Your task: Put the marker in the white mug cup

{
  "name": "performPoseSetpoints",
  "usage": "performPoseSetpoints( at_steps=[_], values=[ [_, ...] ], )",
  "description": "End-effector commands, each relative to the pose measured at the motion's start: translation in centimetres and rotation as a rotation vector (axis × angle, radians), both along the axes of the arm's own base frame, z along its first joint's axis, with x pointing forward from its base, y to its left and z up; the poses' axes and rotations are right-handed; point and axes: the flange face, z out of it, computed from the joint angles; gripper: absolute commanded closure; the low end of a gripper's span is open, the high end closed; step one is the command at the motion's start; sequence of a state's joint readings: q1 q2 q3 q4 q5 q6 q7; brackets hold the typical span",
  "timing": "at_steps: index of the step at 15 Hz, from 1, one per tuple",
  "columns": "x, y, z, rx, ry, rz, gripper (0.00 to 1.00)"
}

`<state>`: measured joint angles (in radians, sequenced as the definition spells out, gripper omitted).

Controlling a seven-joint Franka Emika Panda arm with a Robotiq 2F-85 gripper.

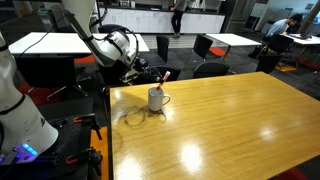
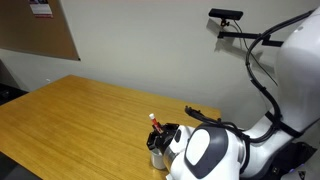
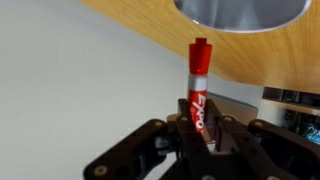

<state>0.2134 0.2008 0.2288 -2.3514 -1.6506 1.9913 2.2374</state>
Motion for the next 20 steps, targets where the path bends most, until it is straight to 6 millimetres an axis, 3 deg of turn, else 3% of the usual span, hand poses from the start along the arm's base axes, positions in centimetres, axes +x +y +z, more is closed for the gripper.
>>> performPoseSetpoints(
  at_steps=[1,8,9,11,17,20],
  values=[
    [0.1,0.0,-1.4,0.026,0.007,-0.012,0.95],
    [-0.1,0.9,-3.5,0.030,0.054,0.048,0.95],
    [-0.2,1.0,-3.5,0.027,0.053,0.054,0.55],
    [-0.3,1.0,-3.1,0.027,0.045,0.056,0.48],
    [-0.5,0.8,-0.6,0.011,0.003,0.040,0.02],
    [-0.6,0.6,1.2,0.024,-0.024,0.040,0.00]
  ],
)
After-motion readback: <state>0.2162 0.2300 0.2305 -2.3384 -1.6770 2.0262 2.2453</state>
